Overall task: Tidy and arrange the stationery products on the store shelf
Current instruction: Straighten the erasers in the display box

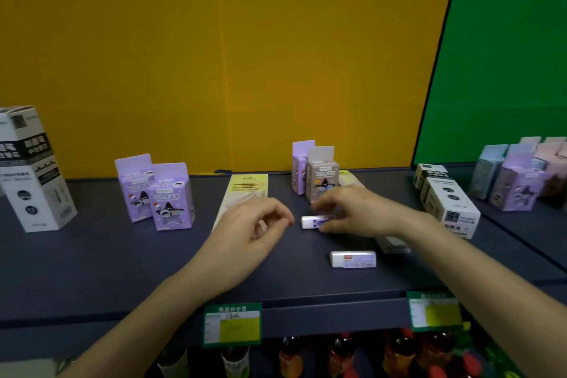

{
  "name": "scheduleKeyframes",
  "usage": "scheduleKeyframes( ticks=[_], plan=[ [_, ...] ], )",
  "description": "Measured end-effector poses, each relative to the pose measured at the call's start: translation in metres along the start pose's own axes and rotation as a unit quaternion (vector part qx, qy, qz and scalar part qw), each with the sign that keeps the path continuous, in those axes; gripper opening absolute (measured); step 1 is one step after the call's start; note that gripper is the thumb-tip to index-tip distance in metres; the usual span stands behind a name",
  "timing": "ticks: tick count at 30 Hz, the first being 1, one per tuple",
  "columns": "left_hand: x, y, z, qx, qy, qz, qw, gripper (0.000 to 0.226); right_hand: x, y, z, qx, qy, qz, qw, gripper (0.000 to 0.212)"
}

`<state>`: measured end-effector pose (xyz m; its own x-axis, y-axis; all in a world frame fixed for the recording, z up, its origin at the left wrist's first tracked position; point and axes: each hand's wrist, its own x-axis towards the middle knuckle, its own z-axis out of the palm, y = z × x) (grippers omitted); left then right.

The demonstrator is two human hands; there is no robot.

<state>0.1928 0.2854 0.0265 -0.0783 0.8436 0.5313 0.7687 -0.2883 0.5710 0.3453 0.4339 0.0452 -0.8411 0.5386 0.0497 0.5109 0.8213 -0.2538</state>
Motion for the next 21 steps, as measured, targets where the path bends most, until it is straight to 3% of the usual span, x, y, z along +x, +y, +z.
scheduleKeyframes(
  ticks=[6, 13, 21],
  plan=[
    [0.007, 0.014, 0.041, 0.059, -0.055, 0.035, 0.996, 0.010, 0.005, 0.017, 0.015, -0.058, 0.045, -0.057, 0.996, 0.027],
    [0.013, 0.019, 0.073, 0.141, -0.119, 0.060, 0.981, 0.042, -0.012, 0.038, -0.002, -0.055, 0.130, -0.073, 0.987, 0.018],
    [0.025, 0.027, 0.075, 0.141, -0.177, 0.058, 0.972, 0.017, -0.065, 0.054, -0.025, 0.022, 0.147, -0.051, 0.988, 0.023]
  ],
)
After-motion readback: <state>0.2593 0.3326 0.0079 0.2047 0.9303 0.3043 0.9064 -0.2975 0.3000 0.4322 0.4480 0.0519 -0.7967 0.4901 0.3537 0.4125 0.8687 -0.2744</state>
